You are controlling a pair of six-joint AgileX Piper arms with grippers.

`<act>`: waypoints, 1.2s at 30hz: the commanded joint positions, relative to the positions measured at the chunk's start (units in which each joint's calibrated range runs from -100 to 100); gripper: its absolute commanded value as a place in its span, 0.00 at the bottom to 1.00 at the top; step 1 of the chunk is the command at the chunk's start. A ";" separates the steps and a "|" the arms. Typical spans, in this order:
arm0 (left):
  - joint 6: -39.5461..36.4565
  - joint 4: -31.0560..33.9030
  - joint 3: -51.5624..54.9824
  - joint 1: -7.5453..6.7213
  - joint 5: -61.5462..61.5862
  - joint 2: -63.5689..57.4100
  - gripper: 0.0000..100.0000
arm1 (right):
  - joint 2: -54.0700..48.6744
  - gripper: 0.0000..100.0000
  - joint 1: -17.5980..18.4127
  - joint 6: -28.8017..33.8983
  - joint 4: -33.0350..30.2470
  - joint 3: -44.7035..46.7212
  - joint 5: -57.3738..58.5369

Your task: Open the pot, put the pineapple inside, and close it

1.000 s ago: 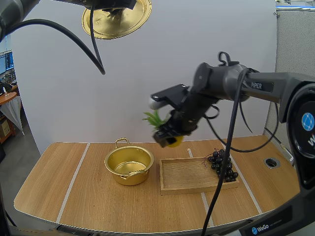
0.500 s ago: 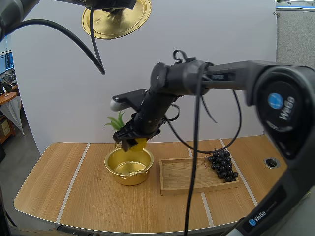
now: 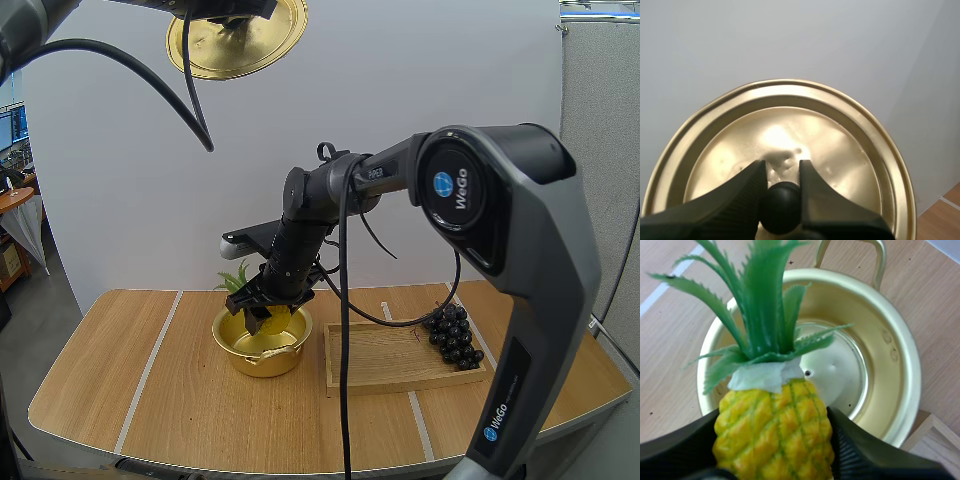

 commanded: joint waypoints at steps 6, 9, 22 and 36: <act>-0.58 -0.12 -0.42 -0.16 -1.57 -0.27 0.00 | 4.36 0.00 0.05 0.15 -4.12 -0.65 -5.15; -0.58 -0.12 -0.42 -0.16 -1.57 -0.27 0.00 | 5.86 0.00 0.05 0.18 -4.22 -0.65 -6.17; -0.58 -0.12 -0.42 -0.16 -1.57 -0.27 0.00 | 10.11 0.00 0.05 0.18 -4.22 -0.65 -7.69; -0.58 -0.12 -0.42 -0.16 -1.57 -0.27 0.00 | 10.87 1.00 0.05 2.44 -7.79 -0.65 -4.73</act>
